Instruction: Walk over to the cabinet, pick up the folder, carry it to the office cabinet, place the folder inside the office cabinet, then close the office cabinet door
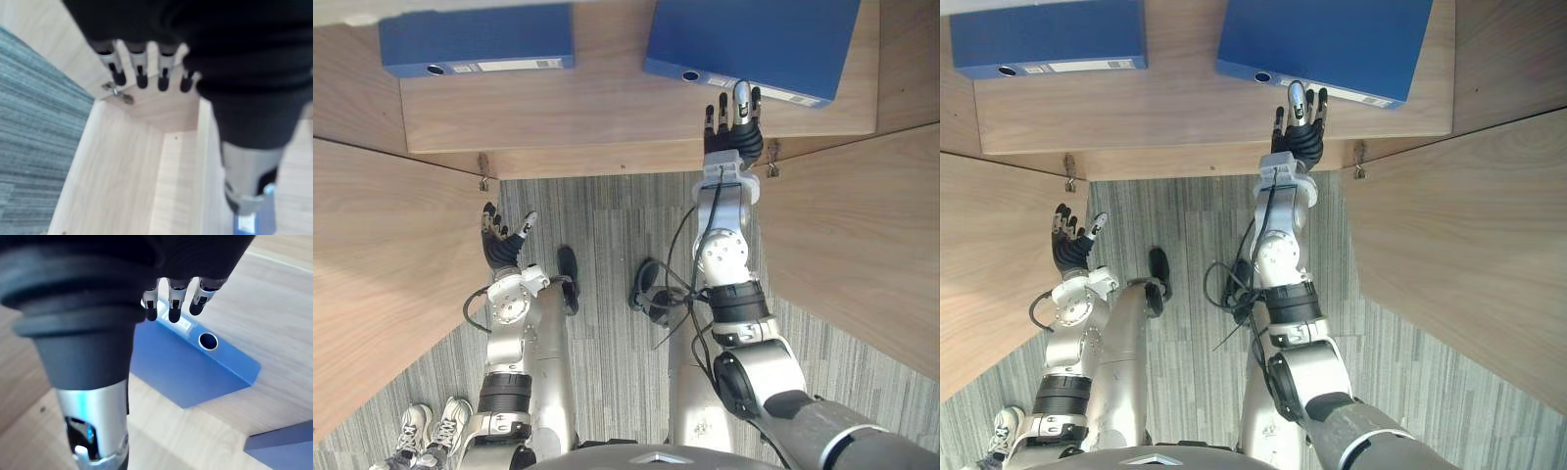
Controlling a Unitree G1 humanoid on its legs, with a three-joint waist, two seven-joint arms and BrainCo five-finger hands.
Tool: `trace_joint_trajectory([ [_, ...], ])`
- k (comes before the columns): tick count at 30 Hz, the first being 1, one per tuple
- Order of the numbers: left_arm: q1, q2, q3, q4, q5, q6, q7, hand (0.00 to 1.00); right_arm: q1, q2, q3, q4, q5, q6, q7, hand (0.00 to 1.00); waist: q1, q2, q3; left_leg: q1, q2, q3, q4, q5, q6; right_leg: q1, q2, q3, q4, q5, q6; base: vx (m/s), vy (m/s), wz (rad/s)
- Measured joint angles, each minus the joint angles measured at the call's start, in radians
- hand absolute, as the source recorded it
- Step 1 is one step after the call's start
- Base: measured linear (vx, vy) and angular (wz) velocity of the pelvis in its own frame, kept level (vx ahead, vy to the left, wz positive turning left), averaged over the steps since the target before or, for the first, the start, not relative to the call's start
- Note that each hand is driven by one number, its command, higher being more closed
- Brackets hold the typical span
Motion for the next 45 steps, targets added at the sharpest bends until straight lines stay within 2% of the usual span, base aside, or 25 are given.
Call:
trace_joint_trajectory([
  [1,0.002,-0.002,0.000,-0.005,0.002,0.000,0.000,0.00,0.016,-0.007,0.004,-0.017,-0.062,0.021,0.000,0.00,0.000,0.000,0.000,0.007,0.000,0.000,0.002,-0.005,0.000,0.007,0.000,0.001,-0.001,-0.002,0.004,0.00,0.000,0.00],
  [2,0.007,-0.001,0.000,-0.005,0.024,0.000,-0.001,0.00,0.041,-0.008,0.000,-0.045,-0.187,0.057,-0.004,0.00,0.000,0.000,0.000,0.016,-0.001,0.002,0.003,-0.011,0.001,0.017,-0.001,0.003,-0.004,-0.003,0.007,0.00,0.000,0.00],
  [4,0.012,-0.001,0.002,-0.007,0.041,0.000,-0.001,0.00,0.062,-0.011,-0.009,-0.081,-0.297,0.091,-0.012,0.00,-0.001,-0.001,0.000,0.019,-0.001,0.006,0.004,-0.017,0.005,0.019,-0.002,0.006,-0.005,-0.005,0.010,-0.01,0.006,-0.02],
  [5,0.016,-0.001,0.006,-0.008,0.058,0.000,0.000,0.00,0.074,-0.010,-0.012,-0.096,-0.433,0.124,-0.029,0.00,-0.002,-0.001,0.000,0.019,-0.002,0.008,0.005,-0.021,0.006,0.018,-0.003,0.007,-0.006,-0.006,0.011,-0.02,0.006,-0.04],
  [6,0.016,-0.001,0.010,-0.008,0.068,0.001,0.001,0.00,0.083,-0.010,-0.014,-0.107,-0.538,0.156,-0.034,1.00,-0.002,-0.001,0.001,0.019,-0.002,0.011,0.006,-0.024,0.007,0.018,-0.003,0.009,-0.006,-0.007,0.014,-0.01,0.003,-0.04],
  [7,0.015,-0.002,0.011,-0.010,0.078,0.003,0.001,0.00,0.089,-0.010,-0.013,-0.116,-0.618,0.177,-0.044,1.00,-0.002,-0.001,0.001,0.019,-0.002,0.012,0.006,-0.025,0.007,0.017,-0.003,0.010,-0.007,-0.008,0.015,-0.01,-0.003,-0.04],
  [9,0.005,-0.003,0.015,-0.043,0.100,0.008,0.005,0.00,0.090,-0.001,-0.012,-0.117,-0.847,0.245,-0.073,1.00,-0.003,-0.002,0.001,0.018,-0.001,0.019,0.008,-0.031,0.008,0.013,-0.004,0.016,-0.007,-0.009,0.017,0.00,-0.011,-0.05],
  [10,-0.005,-0.003,0.017,-0.045,0.105,0.008,0.006,0.00,0.090,-0.002,-0.012,-0.116,-0.899,0.264,-0.074,1.00,-0.003,-0.002,0.001,0.018,-0.001,0.020,0.008,-0.031,0.008,0.013,-0.004,0.017,-0.008,-0.009,0.017,0.01,-0.011,-0.04],
  [11,-0.037,-0.003,0.019,-0.044,0.116,0.008,0.008,0.00,0.087,-0.002,-0.010,-0.114,-1.004,0.301,-0.075,1.00,-0.004,-0.002,0.001,0.017,-0.001,0.023,0.009,-0.033,0.010,0.012,-0.004,0.017,-0.009,-0.009,0.017,0.00,0.000,0.00],
  [16,-0.131,-0.003,0.022,-0.036,0.118,0.011,0.036,0.00,0.042,-0.002,-0.009,-0.107,-1.230,0.367,-0.071,1.00,-0.012,-0.003,0.002,0.001,-0.001,0.029,0.021,-0.042,0.015,-0.003,-0.009,0.020,0.002,-0.010,0.018,-0.01,0.000,-0.03],
  [21,-0.167,-0.003,0.040,0.007,0.153,0.019,0.045,0.00,-0.008,-0.004,-0.007,-0.025,-1.381,0.391,-0.067,1.00,-0.016,-0.004,0.002,0.000,-0.005,0.030,0.022,-0.043,0.016,-0.009,-0.013,0.022,0.012,-0.010,0.019,-0.04,-0.019,0.01],
  [30,-0.213,-0.003,0.042,0.044,0.155,0.019,0.069,0.00,-0.061,-0.010,0.013,0.110,-1.496,0.420,-0.064,1.00,-0.018,-0.008,0.007,-0.053,-0.005,0.017,0.038,-0.032,0.014,-0.056,-0.013,0.019,0.034,-0.010,0.018,-0.06,-0.022,0.02],
  [34,-0.229,-0.003,0.055,0.049,0.154,0.019,0.071,0.00,-0.100,-0.022,0.010,0.166,-1.497,0.431,-0.063,1.00,-0.025,-0.010,0.008,-0.063,-0.006,0.005,0.039,-0.025,0.011,-0.058,-0.013,0.008,0.035,-0.010,0.018,-0.06,-0.015,0.05],
  [37,-0.258,-0.001,0.061,0.066,0.154,0.019,0.072,0.00,-0.134,-0.036,0.007,0.194,-1.494,0.432,-0.063,1.00,-0.024,-0.024,0.016,-0.066,-0.006,0.003,0.040,-0.022,0.009,-0.065,-0.013,0.009,0.042,-0.010,0.018,-0.05,-0.014,0.02],
  [39,-0.276,-0.001,0.062,0.088,0.153,0.019,0.072,0.00,-0.163,-0.048,0.006,0.212,-1.489,0.432,-0.063,1.00,-0.024,-0.024,0.016,-0.082,-0.006,0.001,0.045,-0.019,0.010,-0.080,-0.013,0.010,0.049,-0.010,0.018,-0.05,-0.011,0.01],
  [45,-0.344,0.007,0.076,0.159,0.126,0.017,0.069,0.00,-0.267,-0.070,-0.012,0.302,-1.408,0.430,-0.063,1.00,-0.025,-0.026,0.020,-0.113,-0.004,-0.003,0.058,-0.012,0.010,-0.111,-0.014,0.009,0.064,-0.008,0.015,-0.05,0.001,0.00],
])
